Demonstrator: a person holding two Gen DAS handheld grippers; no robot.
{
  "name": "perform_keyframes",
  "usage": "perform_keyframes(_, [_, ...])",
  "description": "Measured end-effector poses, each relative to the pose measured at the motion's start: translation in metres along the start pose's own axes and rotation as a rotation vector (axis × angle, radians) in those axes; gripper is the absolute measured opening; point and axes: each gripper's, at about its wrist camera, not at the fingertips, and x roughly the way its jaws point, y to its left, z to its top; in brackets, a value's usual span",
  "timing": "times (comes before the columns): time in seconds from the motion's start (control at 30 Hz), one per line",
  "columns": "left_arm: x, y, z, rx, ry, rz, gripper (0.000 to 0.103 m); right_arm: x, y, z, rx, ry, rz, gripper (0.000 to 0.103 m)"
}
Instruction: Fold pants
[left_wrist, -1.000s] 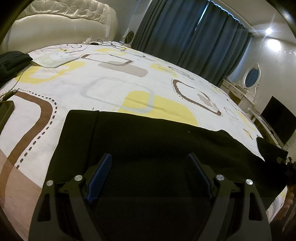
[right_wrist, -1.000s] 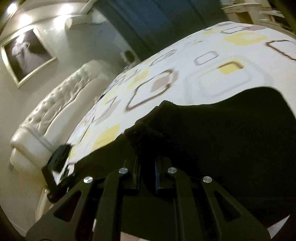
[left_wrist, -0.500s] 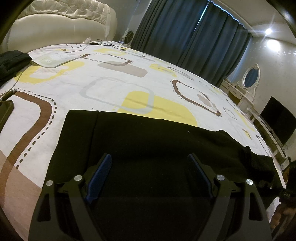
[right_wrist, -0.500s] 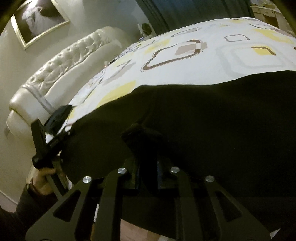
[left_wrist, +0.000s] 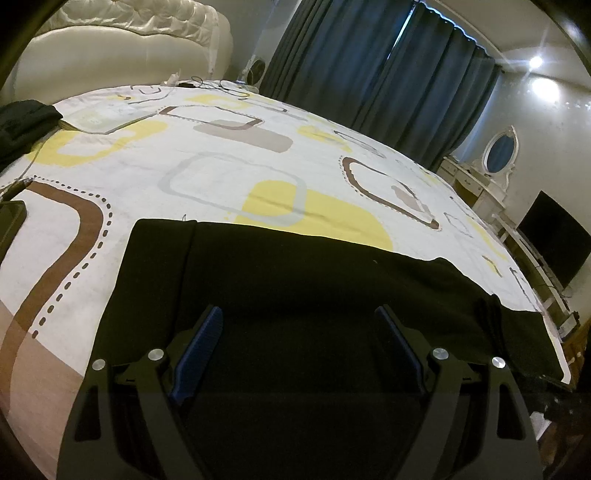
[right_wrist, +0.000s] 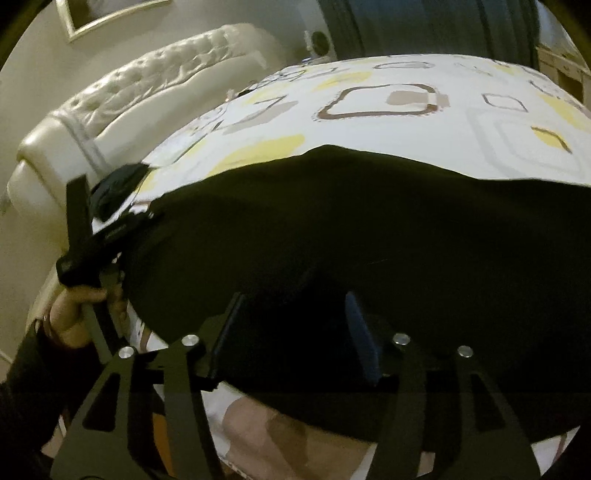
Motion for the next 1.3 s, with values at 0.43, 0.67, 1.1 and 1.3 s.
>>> perform_keyframes(0.43, [-0.026,0.026,0.015,-0.048,0.036,-0.017,0.083,0.010,-0.040,0.120,-0.016,0.169,0.197,0.049])
perform_keyframes(0.67, [-0.026,0.044,0.008,0.002,0.115,0.063,0.083,0.102,-0.070,0.189,-0.044,0.358,0.148,0.038])
perform_keyframes(1.1, [-0.027,0.054,0.001,0.021,0.142,0.064,0.083,0.167,-0.072,0.207,-0.105,0.537,0.198,0.009])
perform_keyframes(1.3, [-0.023,0.054,-0.002,0.054,0.145,0.080,0.083,0.155,-0.068,0.212,-0.144,0.463,0.147,0.003])
